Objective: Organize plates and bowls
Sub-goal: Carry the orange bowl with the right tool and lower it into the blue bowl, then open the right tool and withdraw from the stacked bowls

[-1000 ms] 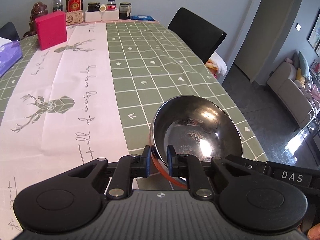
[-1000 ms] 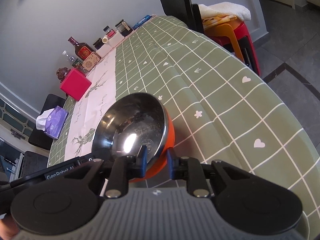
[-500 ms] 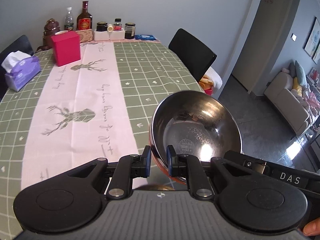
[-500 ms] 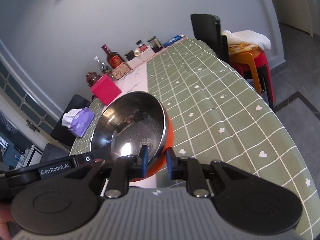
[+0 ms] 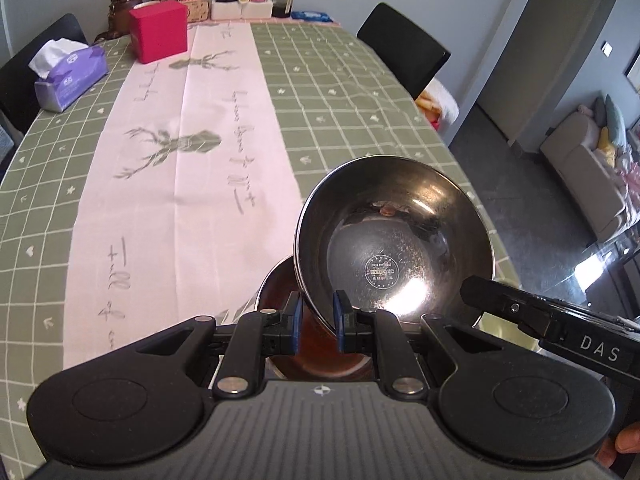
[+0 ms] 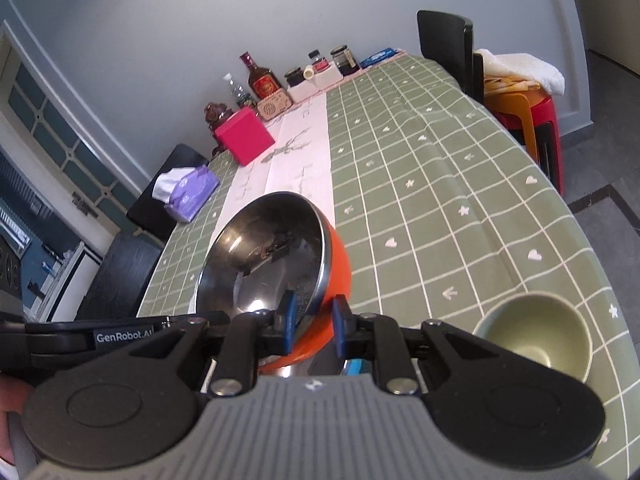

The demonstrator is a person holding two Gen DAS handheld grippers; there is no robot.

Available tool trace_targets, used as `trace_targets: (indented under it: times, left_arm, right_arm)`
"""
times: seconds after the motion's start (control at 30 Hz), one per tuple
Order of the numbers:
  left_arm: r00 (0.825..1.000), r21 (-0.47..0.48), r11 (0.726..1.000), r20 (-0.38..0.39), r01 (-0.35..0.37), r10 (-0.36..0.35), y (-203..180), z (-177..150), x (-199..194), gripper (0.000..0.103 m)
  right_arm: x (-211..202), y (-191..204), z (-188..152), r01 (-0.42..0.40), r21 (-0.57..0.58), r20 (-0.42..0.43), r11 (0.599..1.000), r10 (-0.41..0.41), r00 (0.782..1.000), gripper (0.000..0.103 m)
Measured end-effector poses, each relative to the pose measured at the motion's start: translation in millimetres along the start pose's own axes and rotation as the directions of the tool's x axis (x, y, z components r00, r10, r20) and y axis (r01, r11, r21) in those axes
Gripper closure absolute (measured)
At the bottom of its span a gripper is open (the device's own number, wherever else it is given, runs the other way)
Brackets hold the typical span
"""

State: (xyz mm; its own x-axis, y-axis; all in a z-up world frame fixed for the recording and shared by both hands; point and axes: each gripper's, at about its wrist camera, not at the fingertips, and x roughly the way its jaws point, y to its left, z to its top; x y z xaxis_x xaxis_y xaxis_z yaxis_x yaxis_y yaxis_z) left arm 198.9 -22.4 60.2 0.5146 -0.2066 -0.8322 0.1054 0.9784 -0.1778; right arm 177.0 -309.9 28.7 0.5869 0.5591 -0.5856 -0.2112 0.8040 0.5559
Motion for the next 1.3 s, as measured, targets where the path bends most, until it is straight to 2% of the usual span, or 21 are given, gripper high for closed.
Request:
trace_targets:
  times: [0.33, 0.57, 1.3]
  left_arm:
    - [0.996, -0.028, 0.999, -0.082, -0.026, 0.024, 15, -13, 2, 0.085]
    - [0.992, -0.048, 0.999, -0.128, -0.022, 0.016, 19, -15, 13, 0.084]
    - [0.993, -0.073, 0.997, -0.117, -0.025, 0.016, 25, -15, 22, 0.083]
  right_arm:
    - [19, 4, -12, -0.023, -0.026, -0.087, 0.999, 0.020, 0.996, 0.086]
    - [23, 5, -16, -0.010, -0.042, -0.100, 0.999, 0.006, 0.995, 0.086]
    - [36, -1, -16, 0.006, -0.027, -0.133, 1.000, -0.010, 0.991, 0.086]
